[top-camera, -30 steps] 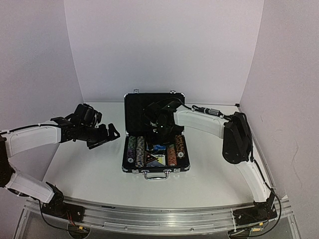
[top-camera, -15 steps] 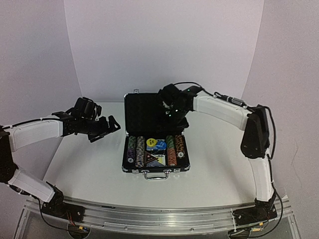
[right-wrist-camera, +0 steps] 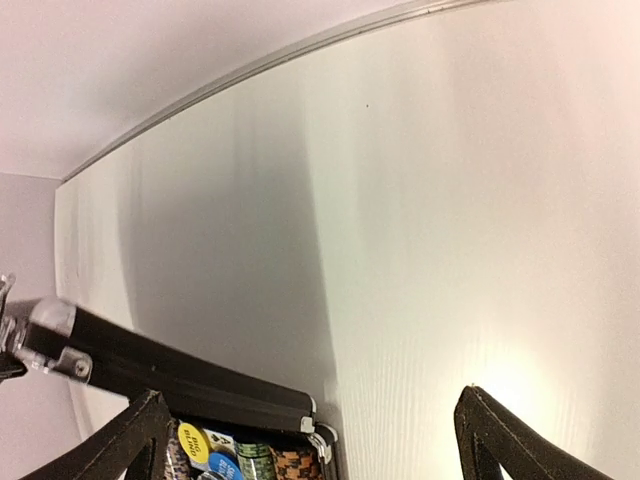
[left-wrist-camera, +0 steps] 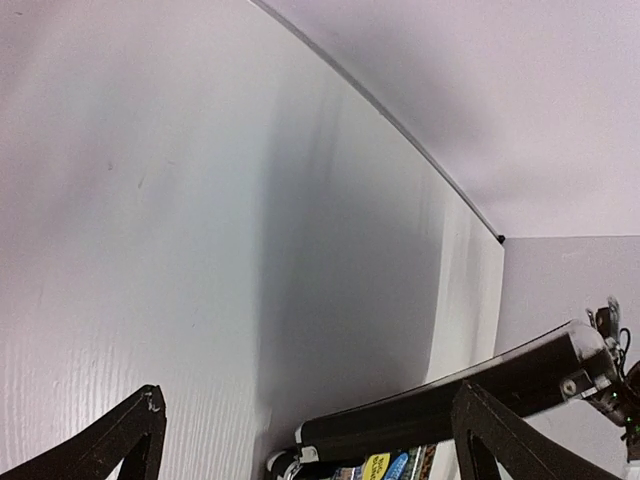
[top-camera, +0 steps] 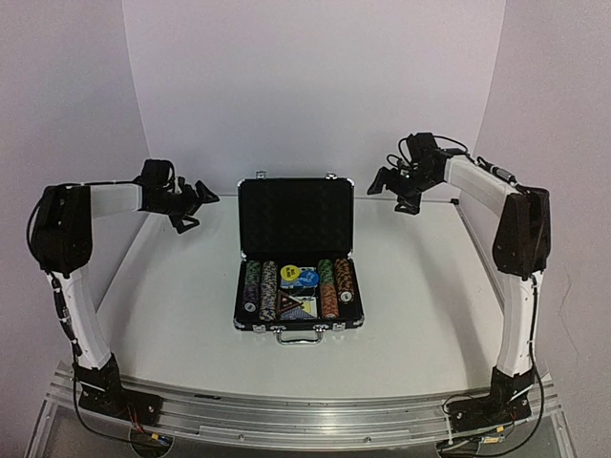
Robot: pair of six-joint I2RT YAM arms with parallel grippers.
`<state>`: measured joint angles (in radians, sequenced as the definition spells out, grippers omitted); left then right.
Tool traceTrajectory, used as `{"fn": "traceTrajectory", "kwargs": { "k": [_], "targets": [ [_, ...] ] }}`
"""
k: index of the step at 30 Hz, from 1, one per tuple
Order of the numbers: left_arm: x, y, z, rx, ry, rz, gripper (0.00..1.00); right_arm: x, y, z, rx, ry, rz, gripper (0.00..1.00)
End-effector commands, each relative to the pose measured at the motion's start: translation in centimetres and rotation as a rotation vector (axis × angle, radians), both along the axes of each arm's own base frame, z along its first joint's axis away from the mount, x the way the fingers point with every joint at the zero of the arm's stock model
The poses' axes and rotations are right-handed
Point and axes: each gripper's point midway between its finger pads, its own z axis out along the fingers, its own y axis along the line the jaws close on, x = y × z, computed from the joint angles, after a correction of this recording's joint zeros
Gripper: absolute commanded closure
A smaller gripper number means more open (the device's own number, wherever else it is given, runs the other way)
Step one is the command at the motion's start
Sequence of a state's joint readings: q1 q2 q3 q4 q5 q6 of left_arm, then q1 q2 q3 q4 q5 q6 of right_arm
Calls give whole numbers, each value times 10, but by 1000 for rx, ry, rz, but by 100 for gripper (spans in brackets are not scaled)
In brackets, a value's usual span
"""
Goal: Pack up texas hold em set
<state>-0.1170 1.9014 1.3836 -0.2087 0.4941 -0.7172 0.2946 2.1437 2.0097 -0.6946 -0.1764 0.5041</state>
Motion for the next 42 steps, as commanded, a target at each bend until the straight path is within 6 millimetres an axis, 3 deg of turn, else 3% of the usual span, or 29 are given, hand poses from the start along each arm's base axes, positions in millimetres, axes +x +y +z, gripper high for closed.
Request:
{"fn": "traceTrajectory", "kwargs": {
  "k": [1,5,10,12,16,20,24,30,36,40,42],
  "targets": [
    [32,-32,-1,-109,11,-124,0,35,8,-5,205,31,-28,5],
    [52,-50,-20,-157,33,-183,0,64,14,-11,298,36,-59,7],
    [69,-88,-32,-147,21,-272,0,93,-6,-37,334,68,-218,9],
    [69,-104,-39,-140,29,-309,0,99,-4,-45,377,82,-218,10],
    [66,-126,-38,-128,0,-374,0,103,23,-45,485,82,-106,14],
    [52,-136,-33,-136,-47,-450,0,95,48,-41,505,65,7,15],
    [33,-143,-31,-123,-73,-517,0,70,75,-36,504,68,136,16],
    [-3,-142,-38,-89,-74,-564,0,4,102,-38,437,96,302,16],
    [-47,-129,-57,-31,-40,-553,0,-71,105,-76,322,193,363,17],
    [-78,-116,-77,23,12,-520,0,-114,90,-112,229,274,350,17],
    [-93,-108,-89,56,45,-496,0,-125,83,-123,192,293,337,17]
  ]
}}
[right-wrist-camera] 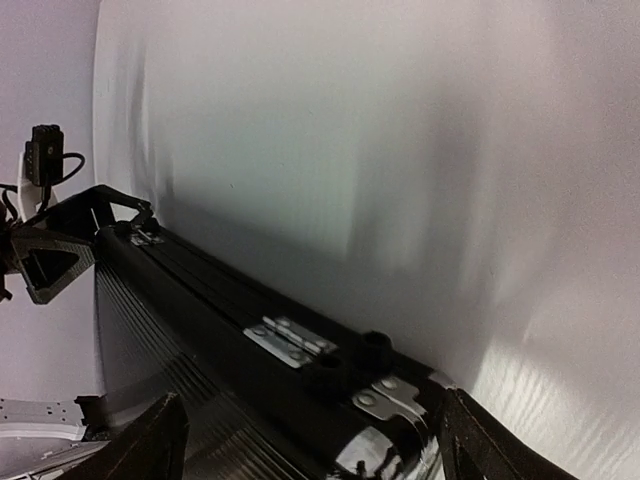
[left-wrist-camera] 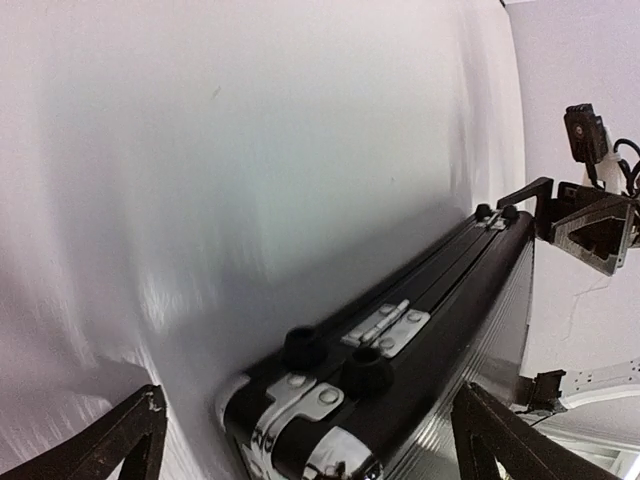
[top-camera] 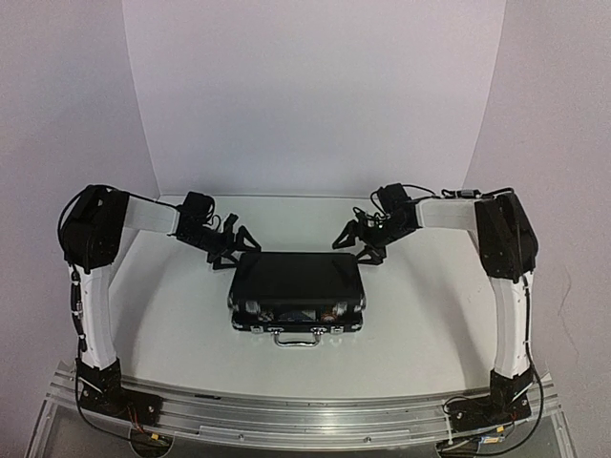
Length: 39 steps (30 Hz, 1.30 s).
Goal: Pack up texas hold em set
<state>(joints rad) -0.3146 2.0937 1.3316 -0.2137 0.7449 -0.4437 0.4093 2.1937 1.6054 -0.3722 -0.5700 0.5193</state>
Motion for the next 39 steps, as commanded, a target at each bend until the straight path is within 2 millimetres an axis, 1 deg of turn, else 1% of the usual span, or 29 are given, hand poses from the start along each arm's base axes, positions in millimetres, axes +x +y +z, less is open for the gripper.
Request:
{"fn": "traceTrajectory", "kwargs": {
  "k": [1,4,7,9,11,13,14,15,16,18,19,21,22,24,26,29,31,33,35,37,39],
  "targets": [
    [-16,15,5,74,-69,40,0,-39,-17,-14,-93,41,25,17],
    [-29,23,0,102,-54,62,0,-47,-21,-19,-121,44,22,17],
    [-35,25,4,108,-61,75,0,-47,-23,-14,-143,21,11,17],
    [-34,24,15,102,-80,84,0,-43,-24,-4,-143,5,-9,16],
    [-32,26,29,104,-103,105,0,-42,-26,11,-143,-23,-33,15],
    [-33,29,44,115,-127,132,0,-44,-29,24,-148,-51,-51,14],
    [-35,32,51,133,-136,151,0,-48,-32,26,-161,-57,-58,14],
    [-38,35,54,160,-138,175,0,-54,-34,30,-176,-73,-61,14],
    [-43,39,60,188,-145,194,0,-60,-34,39,-183,-96,-59,14],
    [-58,42,71,230,-160,226,0,-78,-36,48,-195,-119,-42,16],
    [-68,43,77,234,-164,237,0,-88,-36,48,-202,-118,-32,17],
    [-90,46,81,235,-144,259,0,-111,-34,55,-218,-122,0,19],
    [-101,48,82,235,-131,271,0,-123,-33,55,-237,-116,19,20],
    [-127,51,78,248,-96,281,0,-147,-29,54,-281,-118,71,21],
    [-151,51,73,262,-70,282,0,-168,-31,48,-333,-93,102,21],
    [-176,49,64,277,-39,277,0,-193,-29,39,-361,-50,114,21],
    [-188,43,60,274,-18,274,1,-206,-25,37,-363,-26,113,22],
    [-199,31,58,260,-13,250,1,-218,-23,34,-372,-11,108,24],
    [-209,20,52,259,-4,225,0,-226,-26,30,-394,0,83,24],
    [-215,12,43,276,19,211,1,-233,-30,22,-412,21,57,25],
    [-221,6,33,302,39,202,1,-235,-31,15,-426,29,34,25]
  ]
}}
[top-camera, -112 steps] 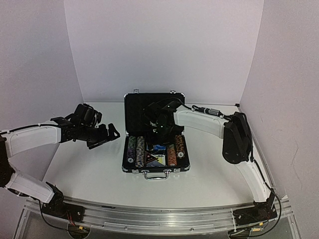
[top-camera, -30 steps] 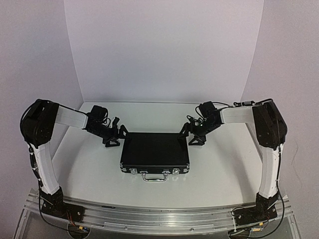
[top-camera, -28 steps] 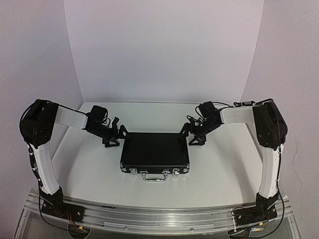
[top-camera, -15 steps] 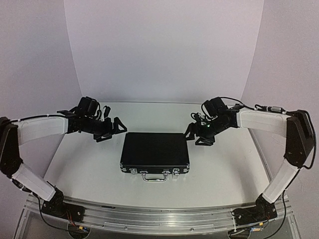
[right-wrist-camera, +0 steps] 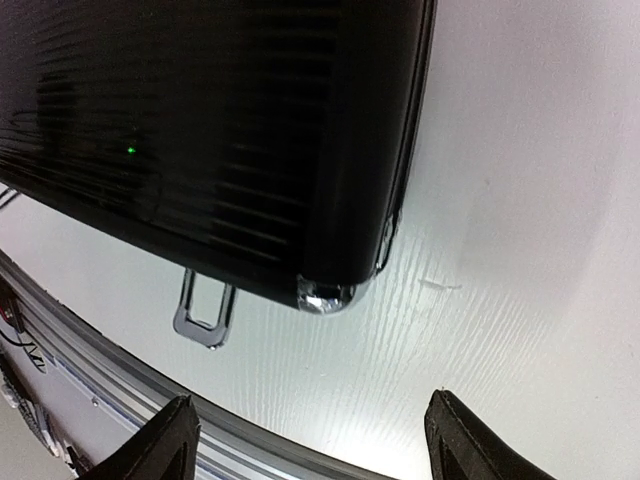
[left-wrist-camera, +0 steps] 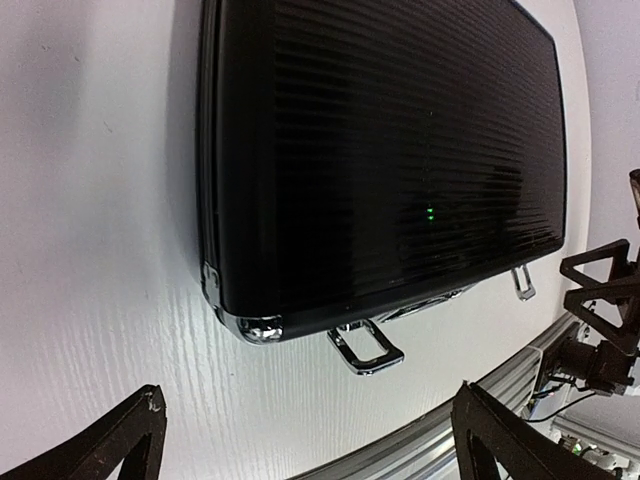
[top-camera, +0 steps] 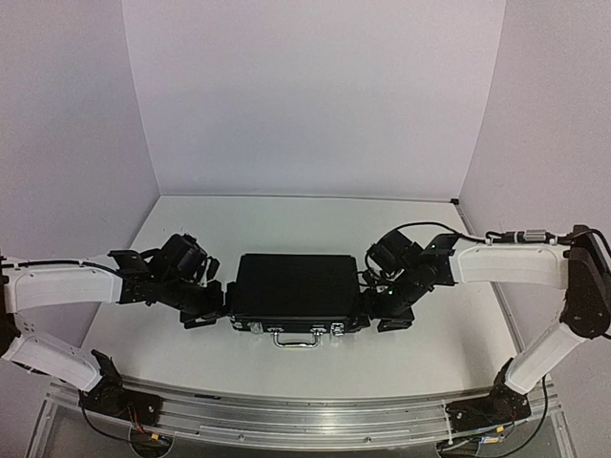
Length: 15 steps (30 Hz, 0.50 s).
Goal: Pack up texas hold em set
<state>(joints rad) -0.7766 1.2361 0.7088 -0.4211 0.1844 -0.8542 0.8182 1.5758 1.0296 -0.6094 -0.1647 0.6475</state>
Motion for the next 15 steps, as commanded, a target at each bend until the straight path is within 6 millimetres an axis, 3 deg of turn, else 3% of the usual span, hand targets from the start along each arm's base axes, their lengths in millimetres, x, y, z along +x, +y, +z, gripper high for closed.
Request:
{"fn": "traceTrajectory", "kwargs": {
  "k": [1,15],
  "targets": [
    [-3,-11,-14,24,28,46,1,-4,-7,-2,-28,-10,-98,25],
    [0,-10,-25,25,23,81,1,5,10,-20,-5,-18,-163,26]
  ]
}}
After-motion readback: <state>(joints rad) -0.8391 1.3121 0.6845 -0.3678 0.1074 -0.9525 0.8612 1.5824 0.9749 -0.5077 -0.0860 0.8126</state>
